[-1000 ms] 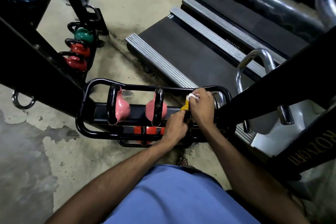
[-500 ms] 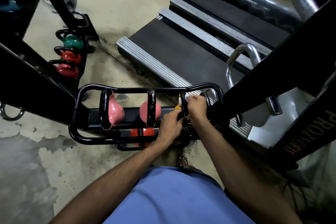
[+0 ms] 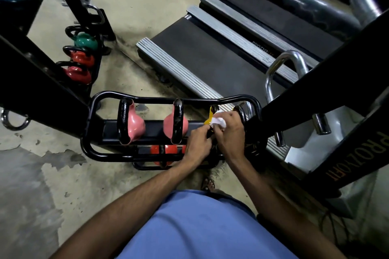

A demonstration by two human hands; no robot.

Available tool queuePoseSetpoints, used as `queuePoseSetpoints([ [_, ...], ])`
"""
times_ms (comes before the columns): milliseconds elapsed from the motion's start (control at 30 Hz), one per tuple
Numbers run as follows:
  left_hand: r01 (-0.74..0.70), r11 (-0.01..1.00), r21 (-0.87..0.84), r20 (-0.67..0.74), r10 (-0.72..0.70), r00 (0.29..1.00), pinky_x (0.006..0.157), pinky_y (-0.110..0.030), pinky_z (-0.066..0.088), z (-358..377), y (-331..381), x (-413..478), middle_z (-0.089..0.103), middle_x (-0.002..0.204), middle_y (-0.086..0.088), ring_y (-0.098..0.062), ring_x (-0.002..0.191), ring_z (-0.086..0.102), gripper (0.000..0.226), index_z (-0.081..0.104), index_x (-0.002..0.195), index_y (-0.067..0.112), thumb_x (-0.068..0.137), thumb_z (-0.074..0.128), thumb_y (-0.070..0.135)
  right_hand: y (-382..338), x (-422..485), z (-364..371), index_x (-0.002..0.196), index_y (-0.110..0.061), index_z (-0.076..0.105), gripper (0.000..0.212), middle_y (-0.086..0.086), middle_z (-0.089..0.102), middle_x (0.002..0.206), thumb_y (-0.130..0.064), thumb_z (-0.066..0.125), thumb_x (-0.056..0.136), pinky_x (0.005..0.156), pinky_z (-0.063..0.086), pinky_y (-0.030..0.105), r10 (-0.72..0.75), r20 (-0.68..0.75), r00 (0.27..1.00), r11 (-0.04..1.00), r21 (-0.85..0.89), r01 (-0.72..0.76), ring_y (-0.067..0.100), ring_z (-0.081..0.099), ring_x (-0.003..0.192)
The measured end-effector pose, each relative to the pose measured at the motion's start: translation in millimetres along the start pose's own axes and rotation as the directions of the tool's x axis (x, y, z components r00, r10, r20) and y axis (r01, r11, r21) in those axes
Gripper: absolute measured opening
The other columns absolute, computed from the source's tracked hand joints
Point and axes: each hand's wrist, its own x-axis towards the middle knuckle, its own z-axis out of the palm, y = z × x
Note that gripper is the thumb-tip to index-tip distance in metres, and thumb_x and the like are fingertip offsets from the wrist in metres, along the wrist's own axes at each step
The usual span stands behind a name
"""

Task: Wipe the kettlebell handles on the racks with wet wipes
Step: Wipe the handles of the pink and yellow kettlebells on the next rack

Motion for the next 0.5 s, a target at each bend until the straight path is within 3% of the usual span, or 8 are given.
queuePoseSetpoints([
  [100, 0.005, 1.0, -0.01, 0.016, -0.005, 1.0, 0.079, -0.035, 0.052, -1.5, -1.1, 0.2, 0.077, 0.101, -0.012, -0.028, 0.099, 0.072, 0.013, 0.073, 0.105, 0.008, 0.094, 0.068, 0.014, -3.5, 6.4, 11.8, 0.092, -0.022, 0.074, 0.012, -0.007, 0.074, 0.091, -0.015, 0.07, 0.083, 0.078, 0.052, 0.026, 0.372, 0.0, 0.928, 0.892, 0.278, -0.357, 0.011, 0.067, 0.084],
  [167, -0.015, 1.0, -0.022, 0.018, 0.015, 1.0, 0.081, -0.032, 0.053, -3.3, 0.5, -0.3, 0.078, 0.102, -0.008, -0.022, 0.097, 0.072, 0.015, 0.075, 0.106, 0.01, 0.094, 0.069, 0.015, -2.8, 20.5, 18.9, 0.078, -0.018, 0.075, 0.014, -0.004, 0.076, 0.079, -0.017, 0.065, 0.087, 0.073, 0.053, 0.033, 0.549, 0.172, 0.818, 0.706, 0.429, -0.564, 0.015, 0.068, 0.074],
  [267, -0.034, 0.998, -0.047, 0.018, 0.034, 0.999, 0.082, -0.033, 0.055, -4.4, 1.0, 1.4, 0.079, 0.099, -0.001, -0.014, 0.094, 0.073, 0.017, 0.077, 0.107, 0.016, 0.092, 0.074, 0.024, -1.6, 45.0, 18.9, 0.065, -0.008, 0.072, 0.028, 0.011, 0.072, 0.073, 0.0, 0.058, 0.088, 0.057, 0.049, 0.029, 0.634, 0.499, 0.591, 0.315, 0.531, -0.786, 0.022, 0.065, 0.061],
  [333, -0.018, 0.997, -0.075, 0.029, 0.021, 0.999, 0.081, -0.033, 0.055, -3.5, -1.0, 1.4, 0.079, 0.097, 0.001, -0.012, 0.092, 0.073, 0.019, 0.077, 0.107, 0.018, 0.091, 0.075, 0.03, -2.8, 51.1, 14.2, 0.074, -0.001, 0.07, 0.026, 0.019, 0.072, 0.081, 0.002, 0.049, 0.089, 0.055, 0.051, 0.027, 0.597, 0.586, 0.548, 0.214, 0.541, -0.813, 0.022, 0.068, 0.06],
  [400, -0.008, 0.996, -0.088, 0.032, 0.011, 0.999, 0.081, -0.035, 0.055, -1.1, -4.3, 0.2, 0.079, 0.097, 0.002, -0.013, 0.093, 0.073, 0.021, 0.077, 0.106, 0.019, 0.092, 0.073, 0.034, -0.5, 44.6, 11.0, 0.072, -0.006, 0.071, 0.02, 0.014, 0.071, 0.08, -0.008, 0.058, 0.087, 0.061, 0.05, 0.03, 0.564, 0.556, 0.61, 0.324, 0.53, -0.783, 0.022, 0.065, 0.063],
  [500, -0.027, 0.998, -0.063, 0.026, 0.029, 0.999, 0.084, -0.038, 0.052, 3.8, -10.6, -1.6, 0.076, 0.101, -0.005, -0.02, 0.098, 0.07, 0.018, 0.075, 0.105, 0.011, 0.096, 0.07, 0.026, 12.6, 12.4, 7.6, 0.062, -0.014, 0.065, 0.027, -0.003, 0.063, 0.061, -0.021, 0.067, 0.087, 0.057, 0.049, 0.035, 0.513, 0.297, 0.805, 0.679, 0.433, -0.593, 0.015, 0.057, 0.057],
])
